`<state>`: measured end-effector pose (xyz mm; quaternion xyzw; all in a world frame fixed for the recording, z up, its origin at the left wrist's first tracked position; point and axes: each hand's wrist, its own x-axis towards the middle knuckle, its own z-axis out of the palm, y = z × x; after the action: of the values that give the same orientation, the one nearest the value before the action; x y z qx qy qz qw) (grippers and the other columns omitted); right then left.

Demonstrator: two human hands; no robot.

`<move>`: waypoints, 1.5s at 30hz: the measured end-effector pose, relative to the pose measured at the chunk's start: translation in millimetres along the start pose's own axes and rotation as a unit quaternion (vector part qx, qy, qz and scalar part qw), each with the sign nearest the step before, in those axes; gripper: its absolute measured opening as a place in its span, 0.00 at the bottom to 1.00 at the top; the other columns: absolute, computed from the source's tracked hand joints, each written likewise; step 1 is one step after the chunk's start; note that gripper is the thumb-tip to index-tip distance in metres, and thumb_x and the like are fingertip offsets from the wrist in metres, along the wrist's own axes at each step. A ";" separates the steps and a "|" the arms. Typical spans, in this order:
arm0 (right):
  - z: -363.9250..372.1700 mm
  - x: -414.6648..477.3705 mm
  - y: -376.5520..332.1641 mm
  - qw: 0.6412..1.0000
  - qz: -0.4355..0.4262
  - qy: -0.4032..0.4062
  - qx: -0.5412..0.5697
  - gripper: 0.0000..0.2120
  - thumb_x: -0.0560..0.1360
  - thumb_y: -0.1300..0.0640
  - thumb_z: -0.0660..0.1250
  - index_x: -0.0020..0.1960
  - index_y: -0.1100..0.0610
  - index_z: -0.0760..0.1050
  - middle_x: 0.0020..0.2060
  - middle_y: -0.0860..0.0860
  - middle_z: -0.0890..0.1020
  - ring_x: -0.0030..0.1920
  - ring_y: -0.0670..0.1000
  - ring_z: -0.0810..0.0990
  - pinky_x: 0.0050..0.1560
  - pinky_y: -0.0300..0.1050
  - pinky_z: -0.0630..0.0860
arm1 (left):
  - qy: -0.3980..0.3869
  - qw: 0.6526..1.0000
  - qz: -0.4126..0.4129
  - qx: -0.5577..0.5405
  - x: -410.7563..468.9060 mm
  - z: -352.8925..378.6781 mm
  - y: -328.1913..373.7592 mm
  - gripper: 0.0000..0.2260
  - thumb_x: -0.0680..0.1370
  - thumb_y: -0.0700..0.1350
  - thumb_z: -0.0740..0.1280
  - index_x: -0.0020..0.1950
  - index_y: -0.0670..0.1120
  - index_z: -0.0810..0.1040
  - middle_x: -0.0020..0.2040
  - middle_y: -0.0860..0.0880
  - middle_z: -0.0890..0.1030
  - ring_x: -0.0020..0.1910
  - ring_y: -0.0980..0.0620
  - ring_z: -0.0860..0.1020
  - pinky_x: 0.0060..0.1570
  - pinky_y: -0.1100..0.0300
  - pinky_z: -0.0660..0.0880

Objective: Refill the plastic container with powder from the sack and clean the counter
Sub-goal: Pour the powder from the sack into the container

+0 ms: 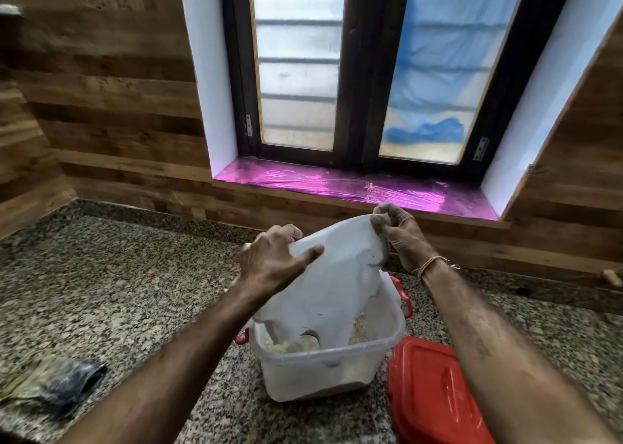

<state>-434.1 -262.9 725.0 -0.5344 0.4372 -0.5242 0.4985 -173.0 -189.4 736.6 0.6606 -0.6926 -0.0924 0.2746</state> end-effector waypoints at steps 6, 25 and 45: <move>7.0 -1.2 2.5 1.000 -0.004 -0.001 0.011 0.08 0.78 0.64 0.70 0.44 0.54 0.75 0.37 0.48 0.78 0.36 0.48 0.76 0.32 0.43 0.78 | 0.004 0.999 -0.022 -0.023 8.1 19.0 18.9 0.13 0.73 0.60 0.74 0.45 0.50 0.81 0.45 0.54 0.84 0.49 0.48 0.82 0.47 0.53 0.75; -6.7 -3.9 -22.9 0.988 -0.005 0.035 -0.151 0.32 0.82 0.34 0.50 0.75 0.53 0.69 0.73 0.55 0.74 0.64 0.53 0.79 0.65 0.56 0.75 | 0.023 0.976 -0.052 -0.210 1.4 16.2 2.9 0.10 0.75 0.51 0.73 0.36 0.49 0.79 0.31 0.54 0.80 0.34 0.48 0.78 0.40 0.46 0.79; 14.1 -6.7 -36.1 0.817 -0.223 -0.037 -0.530 0.46 0.74 0.23 0.38 0.64 0.51 0.81 0.60 0.52 0.84 0.59 0.55 0.83 0.53 0.47 0.75 | 0.094 0.976 0.046 -0.192 -17.7 18.1 1.3 0.14 0.75 0.44 0.74 0.35 0.48 0.72 0.36 0.53 0.76 0.39 0.50 0.76 0.40 0.48 0.76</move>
<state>-422.6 -250.9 760.7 -0.8176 0.4978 -0.2883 0.0233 -183.6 -176.3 717.6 0.5691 -0.6625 -0.1484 0.4639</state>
